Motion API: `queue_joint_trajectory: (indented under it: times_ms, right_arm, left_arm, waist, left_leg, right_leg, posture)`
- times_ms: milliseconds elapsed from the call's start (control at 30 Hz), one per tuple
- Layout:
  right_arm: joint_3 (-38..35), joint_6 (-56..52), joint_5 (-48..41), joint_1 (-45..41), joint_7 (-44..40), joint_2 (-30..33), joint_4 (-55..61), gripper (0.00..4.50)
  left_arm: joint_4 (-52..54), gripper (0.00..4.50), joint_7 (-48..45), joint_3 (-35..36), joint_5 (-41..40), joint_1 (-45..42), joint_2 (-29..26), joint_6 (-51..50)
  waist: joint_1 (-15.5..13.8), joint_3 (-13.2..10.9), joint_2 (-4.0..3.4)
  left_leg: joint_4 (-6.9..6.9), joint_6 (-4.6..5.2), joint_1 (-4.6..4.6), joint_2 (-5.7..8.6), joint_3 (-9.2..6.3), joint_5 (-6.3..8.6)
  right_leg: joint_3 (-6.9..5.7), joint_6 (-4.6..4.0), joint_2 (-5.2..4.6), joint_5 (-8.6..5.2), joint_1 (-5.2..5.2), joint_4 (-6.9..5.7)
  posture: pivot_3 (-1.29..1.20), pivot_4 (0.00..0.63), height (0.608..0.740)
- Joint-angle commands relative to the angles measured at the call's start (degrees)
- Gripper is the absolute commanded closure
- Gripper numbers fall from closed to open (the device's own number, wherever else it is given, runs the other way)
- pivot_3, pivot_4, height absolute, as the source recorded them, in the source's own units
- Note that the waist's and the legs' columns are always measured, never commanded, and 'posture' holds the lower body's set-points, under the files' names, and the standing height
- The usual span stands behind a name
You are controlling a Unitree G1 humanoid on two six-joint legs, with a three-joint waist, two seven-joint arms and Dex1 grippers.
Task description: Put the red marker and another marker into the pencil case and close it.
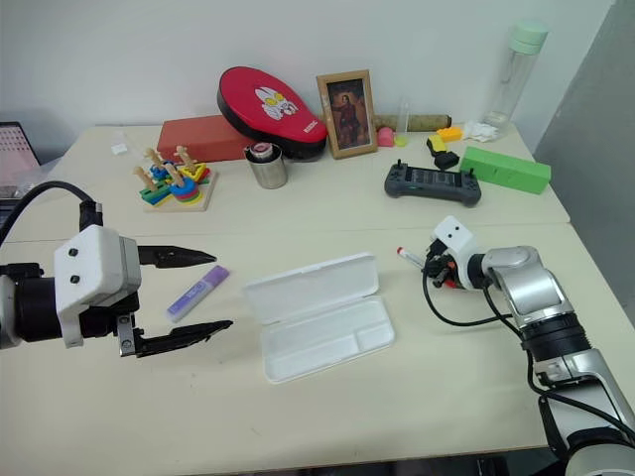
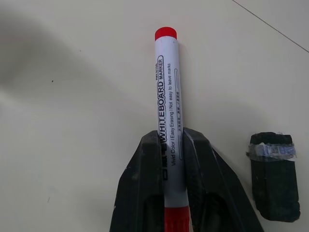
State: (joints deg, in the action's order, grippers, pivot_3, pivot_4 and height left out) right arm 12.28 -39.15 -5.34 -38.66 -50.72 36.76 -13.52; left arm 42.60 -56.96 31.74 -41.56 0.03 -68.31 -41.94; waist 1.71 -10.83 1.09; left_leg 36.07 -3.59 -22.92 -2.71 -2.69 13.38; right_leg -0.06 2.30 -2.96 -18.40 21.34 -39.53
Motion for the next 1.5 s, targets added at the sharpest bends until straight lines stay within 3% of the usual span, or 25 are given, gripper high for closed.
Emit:
queue_joint_trajectory:
  times_ms: [33, 100, 267, 467, 600, 700, 833, 1433, 1500]
  right_arm:
    - [-1.4, 0.9, -1.8, 1.2, -5.1, 4.3, 7.8, 4.26]
    - [-1.8, 0.5, -5.1, 2.4, -11.8, 8.8, 15.3, 4.26]
    - [-1.2, 3.9, -6.7, 4.9, -19.3, 16.3, 22.3, 4.26]
    - [-0.6, 4.5, -10.8, 5.0, -24.9, 17.9, 30.4, 4.26]
    - [2.2, 6.6, -9.9, 3.6, -23.1, 13.5, 32.7, 4.26]
    - [6.7, 9.8, -9.0, 1.4, -21.6, 6.2, 33.2, 4.26]
    - [11.5, 16.1, -3.8, 0.4, -19.7, 1.4, 28.7, 4.26]
    - [16.2, 25.8, 4.2, -2.2, -19.1, -7.2, 13.1, 4.26]
    - [16.2, 26.4, 5.1, -2.7, -18.7, -7.8, 12.1, 3.55]
  left_arm:
    - [-0.4, 0.0, 0.3, 0.5, 0.3, -0.8, 0.1, 0.4]
    - [-0.7, 0.0, 0.3, 0.3, 0.6, -0.8, 0.2, 0.5]
    - [-1.6, 0.0, 0.3, -0.6, 1.3, -1.0, 0.4, 1.1]
    - [-2.9, 0.0, -0.1, -2.0, 2.4, -1.7, 0.5, 2.3]
    - [-3.5, 0.0, -0.3, -2.7, 2.9, -2.2, 0.5, 3.2]
    - [-4.6, 0.0, -0.7, -2.8, 3.0, -3.0, -0.1, 3.1]
    - [-5.2, 0.0, -0.3, -2.9, 4.3, -1.6, 1.0, 3.5]
    - [-4.2, 0.0, 0.4, -2.5, 5.0, -0.5, 1.7, 3.2]
    - [-4.4, 0.0, 0.4, -2.5, 5.0, -0.7, 1.7, 3.2]
  waist:
    - [-0.1, 0.0, -0.02]
    - [-0.2, -0.1, -0.1]
    - [0.0, -0.1, -0.12]
    - [0.2, -0.1, -0.13]
    - [0.0, -0.1, -0.11]
    - [0.3, -0.1, -0.1]
    - [0.1, -0.1, -0.1]
    - [0.0, -0.1, -0.04]
    - [0.0, -0.1, -0.04]
  left_leg:
    - [0.0, 0.0, -0.01, 0.0, 0.0, 0.0]
    - [-0.01, 0.0, -0.04, 0.0, 0.0, 0.0]
    - [-0.02, 0.01, 0.0, -0.01, 0.0, 0.0]
    - [0.0, 0.01, 0.02, -0.01, 0.02, 0.0]
    - [0.02, 0.0, 0.01, -0.01, 0.02, 0.0]
    - [0.02, 0.0, 0.05, -0.02, 0.03, 0.0]
    - [0.01, -0.04, 0.05, -0.06, -0.04, -0.03]
    - [0.06, -0.09, 0.06, -0.07, -0.02, -0.05]
    - [0.06, -0.09, 0.06, -0.07, -0.02, -0.05]
  right_leg:
    - [0.0, 0.0, 0.0, 0.0, 0.0, 0.0]
    - [0.0, 0.0, 0.0, 0.0, 0.02, 0.02]
    - [0.0, 0.01, 0.02, -0.01, 0.01, 0.05]
    - [0.06, 0.01, 0.03, -0.01, 0.04, -0.04]
    - [0.06, 0.01, 0.03, -0.01, 0.02, -0.02]
    - [0.1, 0.01, 0.05, 0.0, 0.05, -0.09]
    - [0.11, 0.01, 0.14, -0.01, 0.09, -0.18]
    - [0.11, 0.0, 0.13, -0.01, 0.1, -0.3]
    - [0.1, 0.0, 0.13, -0.01, 0.1, -0.3]
  posture:
    - [0.0, 0.15, 0.74]
    - [0.0, 0.15, 0.74]
    - [0.0, 0.15, 0.74]
    - [0.0, 0.15, 0.74]
    - [0.0, 0.15, 0.74]
    - [0.0, 0.15, 0.74]
    - [0.0, 0.15, 0.74]
    - [0.0, 0.15, 0.74]
    - [0.0, 0.15, 0.74]
